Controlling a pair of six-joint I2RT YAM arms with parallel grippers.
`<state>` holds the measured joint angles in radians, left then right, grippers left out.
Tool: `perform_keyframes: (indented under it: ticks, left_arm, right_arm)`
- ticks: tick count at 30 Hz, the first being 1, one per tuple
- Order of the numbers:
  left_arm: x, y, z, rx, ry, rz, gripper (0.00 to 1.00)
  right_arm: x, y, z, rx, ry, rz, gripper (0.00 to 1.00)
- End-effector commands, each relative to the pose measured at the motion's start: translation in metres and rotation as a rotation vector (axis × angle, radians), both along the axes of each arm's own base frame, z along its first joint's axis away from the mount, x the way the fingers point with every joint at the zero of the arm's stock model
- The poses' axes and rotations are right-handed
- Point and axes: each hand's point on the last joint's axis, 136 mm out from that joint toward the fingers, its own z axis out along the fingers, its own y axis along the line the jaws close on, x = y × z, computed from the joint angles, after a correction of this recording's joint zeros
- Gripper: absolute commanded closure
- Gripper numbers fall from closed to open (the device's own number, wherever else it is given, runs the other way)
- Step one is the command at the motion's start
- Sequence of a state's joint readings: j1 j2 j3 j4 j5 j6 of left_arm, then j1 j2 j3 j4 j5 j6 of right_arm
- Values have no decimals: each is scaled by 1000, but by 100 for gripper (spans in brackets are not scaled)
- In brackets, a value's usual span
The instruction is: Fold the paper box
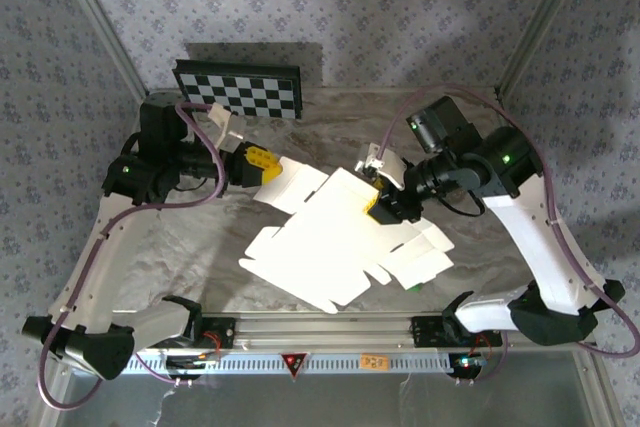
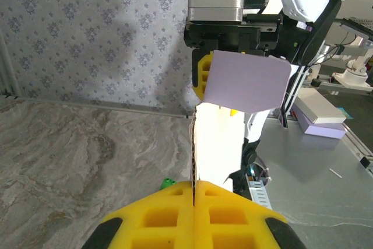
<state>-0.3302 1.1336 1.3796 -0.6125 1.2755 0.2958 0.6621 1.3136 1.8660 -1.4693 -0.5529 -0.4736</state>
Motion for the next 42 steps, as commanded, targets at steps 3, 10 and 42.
perform_keyframes:
  ticks: [3, 10, 42]
  left_arm:
    - [-17, 2, 16, -32, -54, -48, 100]
    - [-9, 2, 14, -15, -63, 2, 93]
    - [121, 31, -139, 150, 435, 847, 28]
  right_arm:
    - [-10, -4, -3, -9, 31, 7, 86]
    - [-6, -3, -3, -9, 32, -11, 100]
    - [198, 10, -161, 479, 818, -867, 100]
